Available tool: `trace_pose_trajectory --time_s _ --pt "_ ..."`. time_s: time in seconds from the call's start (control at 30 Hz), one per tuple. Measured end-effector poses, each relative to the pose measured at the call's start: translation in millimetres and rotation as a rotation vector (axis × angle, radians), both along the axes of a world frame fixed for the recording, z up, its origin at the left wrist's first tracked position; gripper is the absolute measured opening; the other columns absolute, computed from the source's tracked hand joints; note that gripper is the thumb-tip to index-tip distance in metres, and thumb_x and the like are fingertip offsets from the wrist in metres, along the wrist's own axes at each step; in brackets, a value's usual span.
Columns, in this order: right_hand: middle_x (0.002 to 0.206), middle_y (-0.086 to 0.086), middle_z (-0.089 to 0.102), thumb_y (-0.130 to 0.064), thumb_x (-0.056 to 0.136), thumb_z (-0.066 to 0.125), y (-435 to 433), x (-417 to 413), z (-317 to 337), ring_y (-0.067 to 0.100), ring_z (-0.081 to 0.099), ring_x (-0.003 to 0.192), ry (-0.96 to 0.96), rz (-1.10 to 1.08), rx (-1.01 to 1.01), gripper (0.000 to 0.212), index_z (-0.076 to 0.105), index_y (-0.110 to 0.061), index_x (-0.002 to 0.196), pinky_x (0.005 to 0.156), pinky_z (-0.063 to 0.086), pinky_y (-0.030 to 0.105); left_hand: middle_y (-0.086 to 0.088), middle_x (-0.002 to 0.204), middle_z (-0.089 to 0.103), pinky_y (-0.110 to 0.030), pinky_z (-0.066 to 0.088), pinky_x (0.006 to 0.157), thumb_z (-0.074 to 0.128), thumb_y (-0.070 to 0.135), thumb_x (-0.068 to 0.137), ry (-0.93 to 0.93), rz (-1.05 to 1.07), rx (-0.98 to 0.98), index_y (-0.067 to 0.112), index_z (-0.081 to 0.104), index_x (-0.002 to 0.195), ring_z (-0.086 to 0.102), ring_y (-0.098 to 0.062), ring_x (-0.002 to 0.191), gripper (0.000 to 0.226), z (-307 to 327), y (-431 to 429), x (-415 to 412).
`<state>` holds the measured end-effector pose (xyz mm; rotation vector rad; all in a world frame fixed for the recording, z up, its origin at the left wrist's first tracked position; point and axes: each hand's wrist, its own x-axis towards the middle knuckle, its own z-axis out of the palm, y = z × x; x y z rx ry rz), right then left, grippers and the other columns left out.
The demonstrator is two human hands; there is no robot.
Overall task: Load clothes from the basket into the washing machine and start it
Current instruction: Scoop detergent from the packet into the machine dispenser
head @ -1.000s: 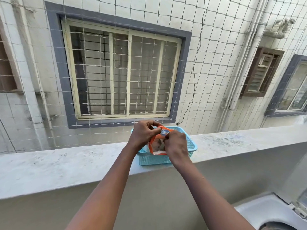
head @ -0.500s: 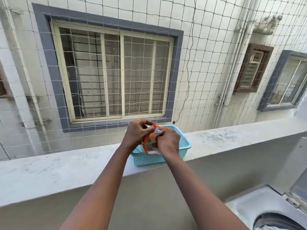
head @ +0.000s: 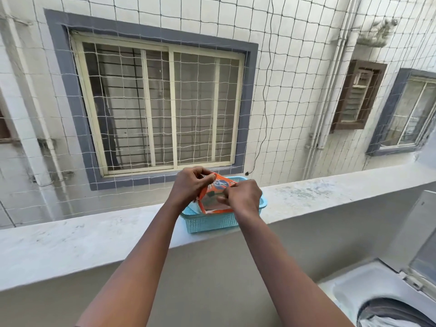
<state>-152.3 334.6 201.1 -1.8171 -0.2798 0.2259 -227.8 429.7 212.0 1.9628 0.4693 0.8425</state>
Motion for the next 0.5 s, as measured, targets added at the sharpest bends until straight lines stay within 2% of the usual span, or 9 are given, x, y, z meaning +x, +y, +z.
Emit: trace_pose_trajectory --time_s 0.07,0.13,0.17,0.23,0.3,0.33,0.37,0.43,0.5 --pt "0.080 0.021 0.071 0.004 0.073 0.067 -13 -1 11 0.034 0.071 0.071 0.039 -0.009 0.046 0.005 0.063 0.006 0.072 0.068 0.060 0.047 -0.009 0.074 0.066 -0.040 0.052 0.063 0.069 0.018 0.084 0.020 0.012 0.017 0.012 0.071 0.087 0.059 -0.022 0.064 0.007 3 -2 -2" --pt "0.078 0.022 0.070 0.008 0.068 0.074 -28 -1 19 0.034 0.072 0.072 0.105 0.009 0.095 0.015 0.058 0.007 0.067 0.069 0.060 0.047 0.000 0.069 0.064 -0.029 0.050 0.057 0.070 0.020 0.083 0.043 0.025 0.040 0.009 0.071 0.093 0.058 -0.013 0.058 0.015 5 -6 -4" --pt "0.077 0.022 0.068 0.010 0.070 0.073 -36 -2 23 0.032 0.071 0.070 0.137 0.027 0.119 0.014 0.059 0.009 0.070 0.067 0.061 0.044 0.003 0.067 0.063 -0.024 0.048 0.054 0.071 0.021 0.082 0.051 0.026 0.051 0.010 0.071 0.093 0.057 -0.008 0.055 0.015 6 -8 -5" --pt "0.072 0.021 0.063 0.013 0.076 0.066 -51 -4 26 0.025 0.068 0.053 0.187 0.068 0.176 0.009 0.061 0.014 0.083 0.050 0.059 0.031 0.004 0.066 0.061 -0.019 0.045 0.056 0.074 0.023 0.079 0.044 0.019 0.052 0.010 0.072 0.093 0.055 -0.006 0.056 0.019 6 -12 -8" --pt "0.069 0.024 0.059 0.018 0.076 0.062 -61 -4 30 0.019 0.059 0.033 0.218 0.071 0.232 0.007 0.061 0.017 0.083 0.035 0.050 0.023 0.002 0.065 0.058 -0.015 0.041 0.055 0.077 0.026 0.076 0.032 0.024 0.086 0.012 0.072 0.094 0.050 -0.010 0.059 0.024 5 -14 -10" --pt "0.074 0.027 0.059 0.020 0.075 0.061 -64 -3 31 0.019 0.057 0.029 0.229 0.067 0.257 0.008 0.061 0.018 0.083 0.033 0.047 0.020 0.001 0.065 0.057 -0.013 0.039 0.054 0.077 0.030 0.075 0.029 0.040 0.115 0.014 0.072 0.093 0.049 -0.011 0.059 0.025 4 -15 -12" --pt "0.079 0.029 0.059 0.021 0.074 0.061 -68 -2 31 0.020 0.057 0.029 0.238 0.066 0.276 0.012 0.060 0.020 0.086 0.032 0.046 0.019 -0.001 0.068 0.058 -0.014 0.040 0.055 0.077 0.035 0.075 0.012 0.061 0.138 0.015 0.072 0.093 0.051 -0.013 0.061 0.027 3 -16 -14" --pt "0.084 0.030 0.059 0.021 0.073 0.062 -77 -3 34 0.023 0.059 0.032 0.248 0.069 0.291 0.019 0.059 0.024 0.092 0.034 0.047 0.019 -0.010 0.080 0.067 -0.028 0.048 0.066 0.071 0.040 0.079 -0.078 0.116 0.163 0.012 0.072 0.094 0.061 -0.024 0.072 0.032 1 -21 -17" --pt "0.077 0.025 0.059 0.021 0.075 0.061 -85 -5 36 0.027 0.060 0.042 0.258 0.085 0.300 0.020 0.060 0.025 0.094 0.035 0.049 0.020 -0.014 0.086 0.070 -0.035 0.049 0.073 0.061 0.037 0.089 -0.214 0.222 0.144 0.009 0.072 0.094 0.064 -0.027 0.081 0.031 1 -33 -21"
